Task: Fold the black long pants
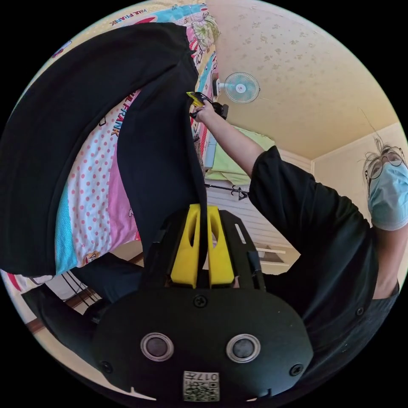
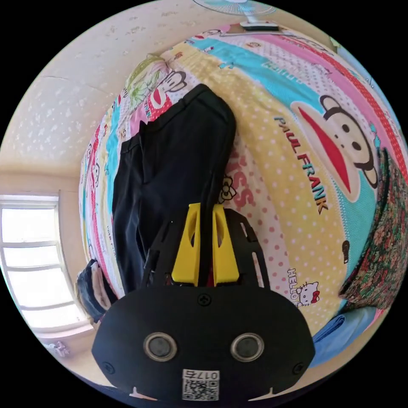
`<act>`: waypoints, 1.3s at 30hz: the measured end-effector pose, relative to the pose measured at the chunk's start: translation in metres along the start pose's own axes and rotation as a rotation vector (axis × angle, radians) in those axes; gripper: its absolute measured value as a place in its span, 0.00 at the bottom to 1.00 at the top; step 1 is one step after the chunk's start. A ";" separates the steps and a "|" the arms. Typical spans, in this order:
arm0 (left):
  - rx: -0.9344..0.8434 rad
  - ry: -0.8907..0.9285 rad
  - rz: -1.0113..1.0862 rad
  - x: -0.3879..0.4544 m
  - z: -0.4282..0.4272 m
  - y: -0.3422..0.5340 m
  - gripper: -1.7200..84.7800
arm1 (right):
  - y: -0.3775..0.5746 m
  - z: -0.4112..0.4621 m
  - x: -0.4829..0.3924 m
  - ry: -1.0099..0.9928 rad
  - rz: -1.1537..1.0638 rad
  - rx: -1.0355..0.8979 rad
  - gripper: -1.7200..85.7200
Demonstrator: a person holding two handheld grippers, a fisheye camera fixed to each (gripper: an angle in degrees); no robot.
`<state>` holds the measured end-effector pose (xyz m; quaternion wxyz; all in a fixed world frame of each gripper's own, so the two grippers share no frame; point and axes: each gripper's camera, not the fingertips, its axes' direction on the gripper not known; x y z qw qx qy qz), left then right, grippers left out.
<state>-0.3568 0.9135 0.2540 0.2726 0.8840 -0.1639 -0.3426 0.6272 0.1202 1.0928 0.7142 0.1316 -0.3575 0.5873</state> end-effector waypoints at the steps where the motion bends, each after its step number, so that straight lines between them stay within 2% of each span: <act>1: 0.022 0.060 -0.010 -0.008 -0.005 0.002 0.03 | 0.002 -0.002 -0.022 0.086 -0.035 0.085 0.07; 5: 0.164 0.288 -0.105 -0.043 -0.043 0.020 0.03 | 0.000 0.034 -0.139 0.281 -0.311 0.152 0.06; 8: 0.268 0.331 -0.156 -0.064 -0.088 0.036 0.03 | 0.004 0.075 -0.217 0.289 -0.432 0.145 0.06; 10: 0.310 0.295 -0.177 -0.077 -0.117 0.043 0.03 | 0.004 0.103 -0.248 0.177 -0.447 0.090 0.06; 13: 0.363 0.108 -0.268 -0.105 -0.168 0.054 0.03 | 0.011 0.146 -0.277 -0.008 -0.454 -0.055 0.07; 15: 0.409 0.006 -0.266 -0.117 -0.198 0.059 0.04 | 0.032 0.149 -0.286 -0.082 -0.519 -0.025 0.07; 18: 0.320 -0.064 -0.325 -0.144 -0.221 0.047 0.05 | 0.083 0.155 -0.279 -0.044 -0.622 -0.108 0.09; 21: 0.266 -0.120 -0.285 -0.143 -0.230 0.033 0.06 | 0.155 0.148 -0.230 0.014 -0.654 -0.168 0.11; 24: 0.243 -0.257 -0.196 -0.119 -0.237 0.018 0.11 | 0.228 0.135 -0.154 0.010 -0.476 -0.214 0.12; 27: 0.204 -0.319 -0.090 -0.100 -0.234 -0.007 0.16 | 0.300 0.135 -0.086 -0.154 -0.230 -0.277 0.16; 29: 0.069 -0.391 -0.047 -0.104 -0.210 -0.036 0.16 | 0.352 0.156 -0.062 -0.392 -0.122 -0.355 0.16; 33: -0.208 -0.373 -0.042 -0.126 -0.152 -0.059 0.08 | 0.390 0.179 -0.055 -0.523 -0.036 -0.388 0.09; 35: -0.297 -0.331 -0.091 -0.130 -0.131 -0.047 0.08 | 0.398 0.172 -0.053 -0.488 -0.080 -0.429 0.07; 36: -0.321 -0.360 -0.086 -0.126 -0.126 -0.041 0.08 | 0.400 0.167 -0.054 -0.455 -0.107 -0.436 0.07; 39: -0.576 -0.500 -0.004 -0.106 -0.075 0.006 0.08 | 0.420 0.145 -0.062 -0.256 -0.301 -0.591 0.07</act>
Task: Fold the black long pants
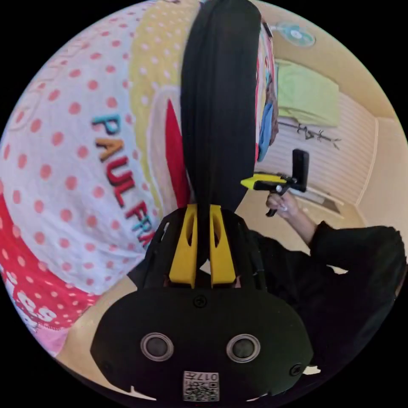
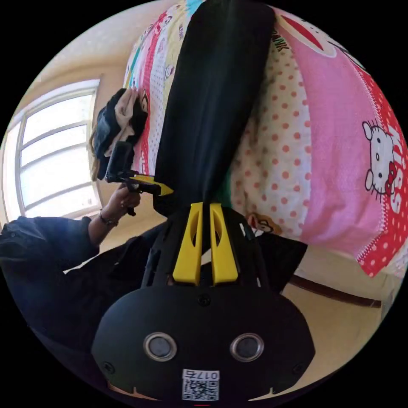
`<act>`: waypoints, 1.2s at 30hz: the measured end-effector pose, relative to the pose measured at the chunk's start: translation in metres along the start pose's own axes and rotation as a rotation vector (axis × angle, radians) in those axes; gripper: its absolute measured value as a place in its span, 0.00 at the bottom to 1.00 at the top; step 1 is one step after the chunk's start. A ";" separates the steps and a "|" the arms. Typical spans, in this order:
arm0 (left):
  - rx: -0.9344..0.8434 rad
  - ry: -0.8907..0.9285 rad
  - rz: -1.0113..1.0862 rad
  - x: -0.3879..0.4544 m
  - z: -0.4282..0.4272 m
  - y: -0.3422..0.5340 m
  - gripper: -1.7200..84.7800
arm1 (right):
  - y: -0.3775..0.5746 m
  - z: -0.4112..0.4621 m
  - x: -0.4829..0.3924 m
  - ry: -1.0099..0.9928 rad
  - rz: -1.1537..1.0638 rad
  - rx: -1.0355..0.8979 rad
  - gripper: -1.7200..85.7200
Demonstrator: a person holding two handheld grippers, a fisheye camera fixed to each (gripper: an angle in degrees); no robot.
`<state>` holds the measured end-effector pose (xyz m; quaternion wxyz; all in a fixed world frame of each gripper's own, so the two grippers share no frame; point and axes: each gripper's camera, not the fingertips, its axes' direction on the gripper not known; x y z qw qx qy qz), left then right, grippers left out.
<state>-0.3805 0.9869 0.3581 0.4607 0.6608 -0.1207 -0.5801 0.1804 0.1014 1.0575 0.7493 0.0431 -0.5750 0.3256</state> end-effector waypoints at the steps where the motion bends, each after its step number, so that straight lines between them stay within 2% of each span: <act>1: -0.123 -0.028 -0.016 0.012 0.029 0.009 0.08 | 0.009 0.005 -0.003 0.091 -0.008 -0.115 0.07; 2: -0.189 -0.045 -0.029 0.020 0.051 0.019 0.08 | 0.017 0.009 0.000 0.160 0.023 -0.216 0.07; 4: -0.159 -0.066 -0.061 0.028 0.064 0.034 0.08 | 0.022 0.001 0.007 0.233 0.063 -0.256 0.08; 7: -0.010 -0.056 -0.135 0.030 0.055 0.043 0.10 | -0.010 -0.044 0.015 0.332 0.080 -0.093 0.10; 9: 0.121 -0.004 -0.143 0.032 0.041 0.038 0.11 | -0.053 -0.069 0.010 0.351 0.010 0.024 0.12; 11: 0.292 -0.001 -0.119 0.042 0.018 0.024 0.11 | -0.130 -0.095 -0.006 0.343 -0.139 0.154 0.13; 15: 0.478 -0.056 -0.055 0.071 -0.017 -0.006 0.11 | -0.252 -0.127 -0.048 0.268 -0.291 0.258 0.15; 16: 0.526 -0.062 -0.037 0.078 -0.026 -0.015 0.11 | -0.288 -0.126 -0.059 0.271 -0.315 0.250 0.15; 18: 0.571 -0.052 -0.046 0.084 -0.038 -0.029 0.12 | -0.342 -0.105 -0.059 0.332 -0.246 0.092 0.14; 19: 0.607 -0.035 -0.065 0.086 -0.044 -0.033 0.12 | -0.368 -0.082 -0.049 0.396 -0.149 -0.073 0.13; 20: 0.655 -0.012 -0.079 0.087 -0.049 -0.031 0.12 | -0.375 -0.066 -0.042 0.409 -0.115 -0.141 0.12; 21: 0.681 0.001 -0.084 0.088 -0.051 -0.029 0.12 | -0.373 -0.062 -0.040 0.404 -0.111 -0.127 0.12; 24: 0.768 0.057 -0.123 0.084 -0.054 -0.015 0.12 | -0.342 -0.059 -0.032 0.420 -0.103 -0.003 0.07; 26: 0.801 0.117 -0.197 0.069 -0.047 -0.004 0.12 | -0.322 -0.068 -0.027 0.342 -0.125 0.112 0.06; 29: 0.844 0.189 -0.232 0.056 -0.041 0.005 0.12 | -0.316 -0.077 -0.035 0.261 -0.210 0.172 0.06; 31: 0.837 0.164 -0.241 0.054 -0.039 0.005 0.12 | -0.317 -0.074 -0.039 0.254 -0.236 0.183 0.06; 34: 0.777 0.125 -0.247 0.047 -0.038 -0.005 0.16 | -0.319 -0.063 -0.029 0.346 -0.264 0.120 0.08; 36: 0.749 0.152 -0.222 0.041 -0.038 -0.012 0.17 | -0.302 -0.079 -0.015 0.292 -0.275 0.133 0.10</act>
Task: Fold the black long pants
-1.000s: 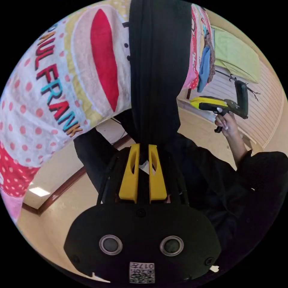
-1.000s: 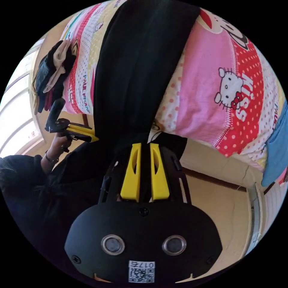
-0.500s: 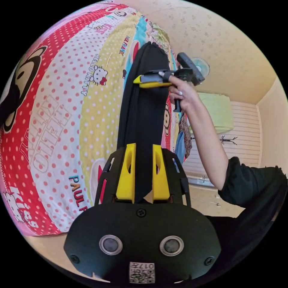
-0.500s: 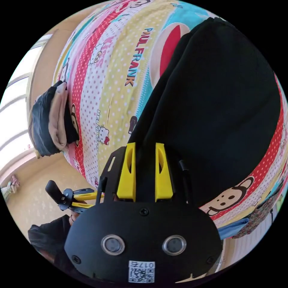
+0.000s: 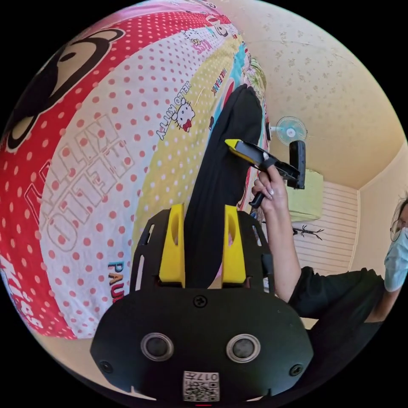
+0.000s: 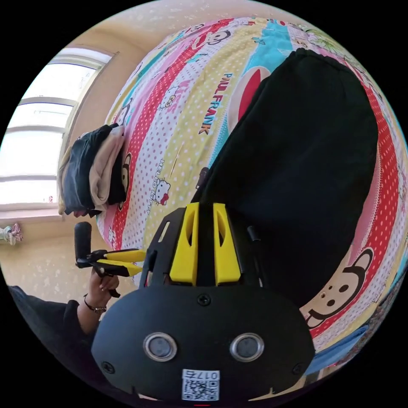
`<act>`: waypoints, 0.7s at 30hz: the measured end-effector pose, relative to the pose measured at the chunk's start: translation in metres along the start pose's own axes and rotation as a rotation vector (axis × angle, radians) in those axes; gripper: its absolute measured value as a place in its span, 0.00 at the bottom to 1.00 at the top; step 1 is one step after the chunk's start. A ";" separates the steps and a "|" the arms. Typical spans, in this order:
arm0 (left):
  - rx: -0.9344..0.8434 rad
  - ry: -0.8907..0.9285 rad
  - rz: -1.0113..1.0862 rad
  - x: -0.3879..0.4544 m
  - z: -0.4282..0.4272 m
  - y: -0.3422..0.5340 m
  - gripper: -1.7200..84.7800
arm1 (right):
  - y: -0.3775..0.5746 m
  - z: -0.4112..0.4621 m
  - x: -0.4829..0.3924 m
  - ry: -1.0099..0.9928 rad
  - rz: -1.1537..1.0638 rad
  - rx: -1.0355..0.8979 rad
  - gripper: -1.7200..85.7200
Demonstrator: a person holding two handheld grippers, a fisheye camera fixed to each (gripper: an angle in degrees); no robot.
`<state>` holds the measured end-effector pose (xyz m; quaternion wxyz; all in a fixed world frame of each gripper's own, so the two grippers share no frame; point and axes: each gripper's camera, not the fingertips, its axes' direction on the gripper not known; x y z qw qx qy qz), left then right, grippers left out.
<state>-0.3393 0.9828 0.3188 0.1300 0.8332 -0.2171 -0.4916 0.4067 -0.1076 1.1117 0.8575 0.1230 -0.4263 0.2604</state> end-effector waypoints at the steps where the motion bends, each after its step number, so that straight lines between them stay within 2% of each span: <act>1: -0.015 0.027 0.024 -0.002 0.001 -0.004 0.18 | 0.021 -0.015 0.012 -0.073 -0.007 0.054 0.11; 3: -0.079 0.067 0.047 -0.009 0.007 -0.011 0.19 | 0.060 -0.035 0.039 -0.190 0.026 0.123 0.13; 5: -0.255 0.116 0.045 -0.025 0.025 -0.018 0.19 | 0.126 -0.046 0.083 -0.321 0.119 0.167 0.15; 8: -0.397 0.111 0.099 -0.035 0.034 -0.006 0.15 | 0.223 -0.033 0.130 -0.401 0.291 0.140 0.16; 10: -0.425 0.093 0.119 -0.039 0.032 0.007 0.13 | 0.280 -0.018 0.145 -0.464 0.381 0.104 0.16; 13: -0.395 0.125 0.117 -0.050 0.025 0.024 0.13 | 0.346 -0.008 0.152 -0.633 0.457 0.197 0.16; 16: -0.401 0.168 0.103 -0.060 0.028 0.016 0.12 | 0.353 0.003 0.154 -0.716 0.463 0.275 0.17; 21: -0.426 0.204 0.137 -0.057 0.044 -0.019 0.11 | 0.293 0.022 0.157 -0.802 0.394 0.299 0.17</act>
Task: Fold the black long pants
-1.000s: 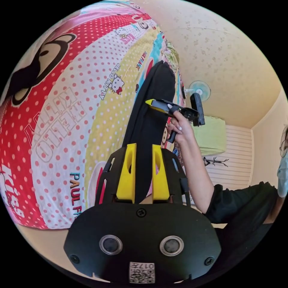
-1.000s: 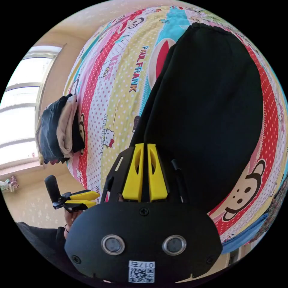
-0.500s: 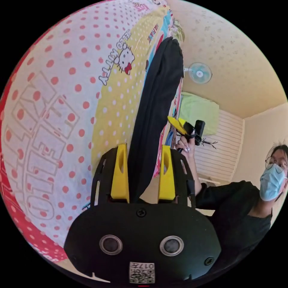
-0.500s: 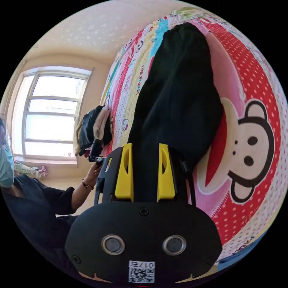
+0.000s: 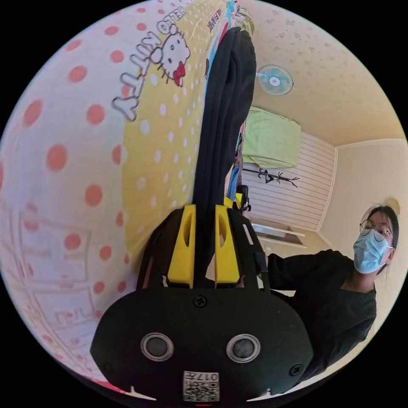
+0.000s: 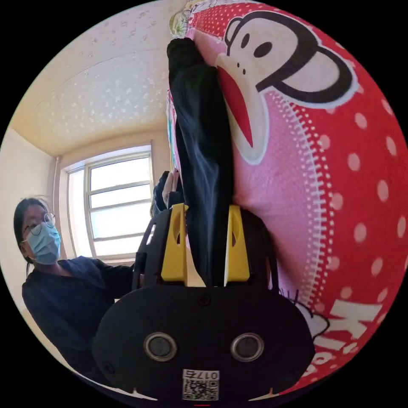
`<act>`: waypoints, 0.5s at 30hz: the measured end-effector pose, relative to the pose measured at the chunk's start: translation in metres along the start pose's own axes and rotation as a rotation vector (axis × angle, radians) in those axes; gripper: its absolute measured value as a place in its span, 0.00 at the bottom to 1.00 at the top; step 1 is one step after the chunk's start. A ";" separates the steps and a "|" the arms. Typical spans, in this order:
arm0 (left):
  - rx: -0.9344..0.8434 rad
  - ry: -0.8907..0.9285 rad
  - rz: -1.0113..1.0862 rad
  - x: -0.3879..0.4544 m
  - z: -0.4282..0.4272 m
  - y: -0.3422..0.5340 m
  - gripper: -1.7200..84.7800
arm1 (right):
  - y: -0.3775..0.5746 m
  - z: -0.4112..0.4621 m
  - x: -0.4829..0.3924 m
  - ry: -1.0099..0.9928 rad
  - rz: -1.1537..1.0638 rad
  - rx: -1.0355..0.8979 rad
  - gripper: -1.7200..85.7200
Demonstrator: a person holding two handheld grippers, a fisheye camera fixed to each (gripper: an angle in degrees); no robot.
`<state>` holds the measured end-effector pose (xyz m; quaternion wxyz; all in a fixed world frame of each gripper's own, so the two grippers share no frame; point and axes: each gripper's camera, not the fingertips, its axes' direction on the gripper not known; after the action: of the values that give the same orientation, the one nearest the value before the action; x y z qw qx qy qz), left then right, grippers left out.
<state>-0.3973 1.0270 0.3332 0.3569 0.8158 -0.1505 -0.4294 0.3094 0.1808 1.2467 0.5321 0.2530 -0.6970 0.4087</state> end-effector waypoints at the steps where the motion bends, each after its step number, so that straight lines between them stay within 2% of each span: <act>1: -0.032 0.015 0.009 0.000 0.005 -0.009 0.11 | -0.015 0.011 -0.001 -0.006 0.003 -0.045 0.16; 5: -0.142 0.171 -0.008 -0.005 0.024 -0.018 0.09 | -0.026 0.044 -0.016 0.053 -0.024 -0.283 0.06; 9: -0.127 0.330 0.177 0.036 0.017 0.015 0.08 | 0.020 0.020 -0.077 0.003 -0.153 -0.241 0.02; 11: -0.107 0.406 0.333 0.090 0.007 0.054 0.08 | 0.063 -0.003 -0.135 -0.023 -0.284 -0.224 0.02; 15: -0.063 0.348 0.574 0.201 -0.013 0.121 0.08 | 0.127 -0.040 -0.228 -0.102 -0.477 -0.212 0.01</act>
<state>-0.2616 0.8375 0.3049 0.5086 0.7898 -0.2976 -0.1701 0.3005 0.2638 0.9964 0.6011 0.3734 -0.6824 0.1831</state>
